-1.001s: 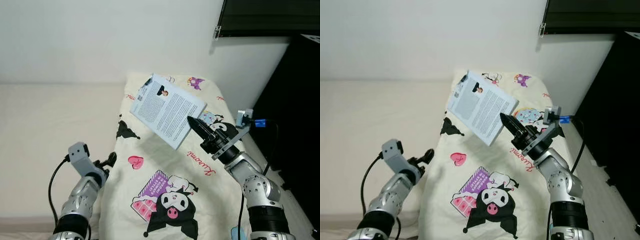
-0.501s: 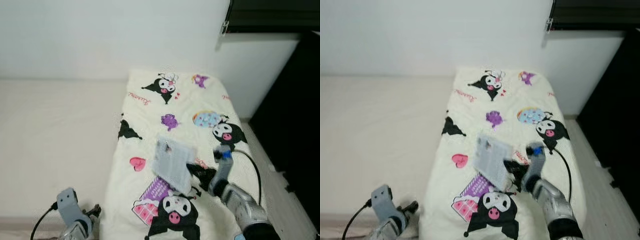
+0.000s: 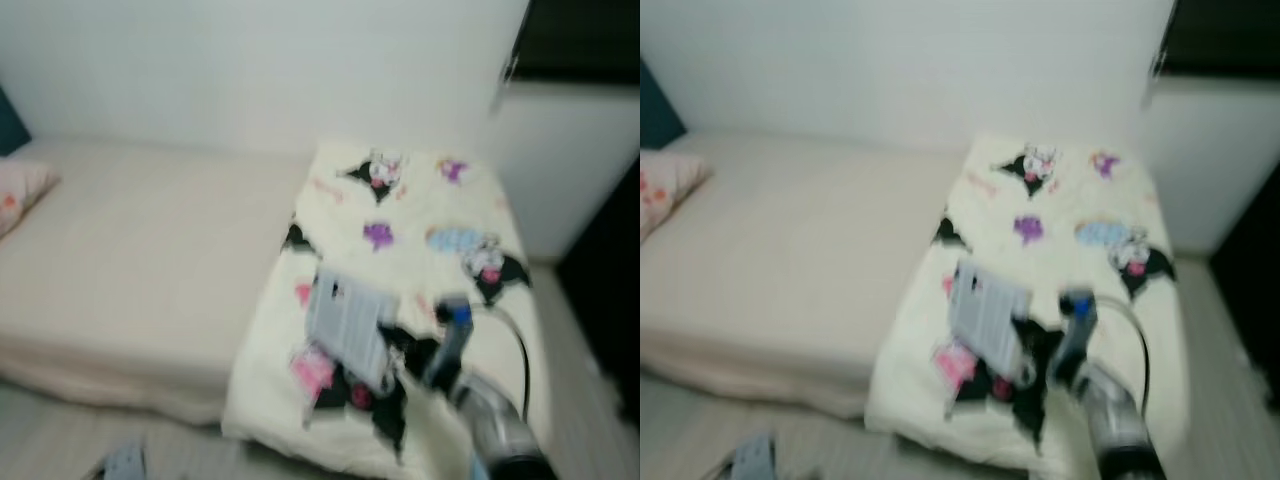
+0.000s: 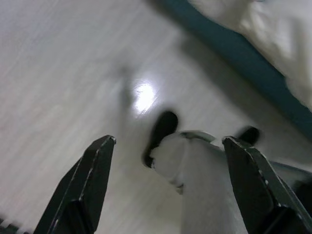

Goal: Clean up the room

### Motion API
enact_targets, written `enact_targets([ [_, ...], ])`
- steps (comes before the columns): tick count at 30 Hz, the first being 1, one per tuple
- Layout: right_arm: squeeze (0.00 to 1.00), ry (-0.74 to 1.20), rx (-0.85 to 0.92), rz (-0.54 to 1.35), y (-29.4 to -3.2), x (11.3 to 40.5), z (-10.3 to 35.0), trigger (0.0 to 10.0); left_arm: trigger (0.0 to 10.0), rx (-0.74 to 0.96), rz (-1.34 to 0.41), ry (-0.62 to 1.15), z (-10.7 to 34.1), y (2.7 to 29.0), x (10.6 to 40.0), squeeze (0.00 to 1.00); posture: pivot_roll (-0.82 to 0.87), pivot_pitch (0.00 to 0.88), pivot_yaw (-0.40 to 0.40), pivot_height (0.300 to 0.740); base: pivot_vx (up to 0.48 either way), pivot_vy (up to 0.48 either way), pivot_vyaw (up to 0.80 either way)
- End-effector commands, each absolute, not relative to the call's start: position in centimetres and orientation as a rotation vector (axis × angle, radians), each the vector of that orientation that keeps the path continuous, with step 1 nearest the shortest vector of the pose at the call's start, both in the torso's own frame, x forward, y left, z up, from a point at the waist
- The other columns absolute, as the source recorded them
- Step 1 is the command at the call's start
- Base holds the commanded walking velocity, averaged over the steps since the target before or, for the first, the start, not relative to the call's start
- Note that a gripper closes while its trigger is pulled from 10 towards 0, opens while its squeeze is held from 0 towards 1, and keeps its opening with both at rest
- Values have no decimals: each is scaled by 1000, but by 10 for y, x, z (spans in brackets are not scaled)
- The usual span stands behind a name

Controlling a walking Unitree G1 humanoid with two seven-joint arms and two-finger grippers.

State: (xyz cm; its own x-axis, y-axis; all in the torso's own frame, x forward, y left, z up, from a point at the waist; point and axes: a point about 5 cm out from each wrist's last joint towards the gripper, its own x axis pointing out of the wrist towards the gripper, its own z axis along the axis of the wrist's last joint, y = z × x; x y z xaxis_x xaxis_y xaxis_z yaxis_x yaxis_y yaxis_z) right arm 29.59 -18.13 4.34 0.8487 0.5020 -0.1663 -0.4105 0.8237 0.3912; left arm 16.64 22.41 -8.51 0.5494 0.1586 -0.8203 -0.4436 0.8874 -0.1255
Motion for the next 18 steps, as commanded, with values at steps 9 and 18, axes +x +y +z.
enact_targets([
  [9, 0, 148, 332, 575, -172, 308, 65, 10000, 10000, -289, 338, 933, -87, 227, 161, 0, -37, 53, -15, 740, 0, 0, 663],
  [18, 0, 149, 333, 611, -164, 307, 62, 10000, 10000, -270, 284, 894, -83, 222, 171, 0, -37, 58, -17, 740, 0, 0, 667],
])
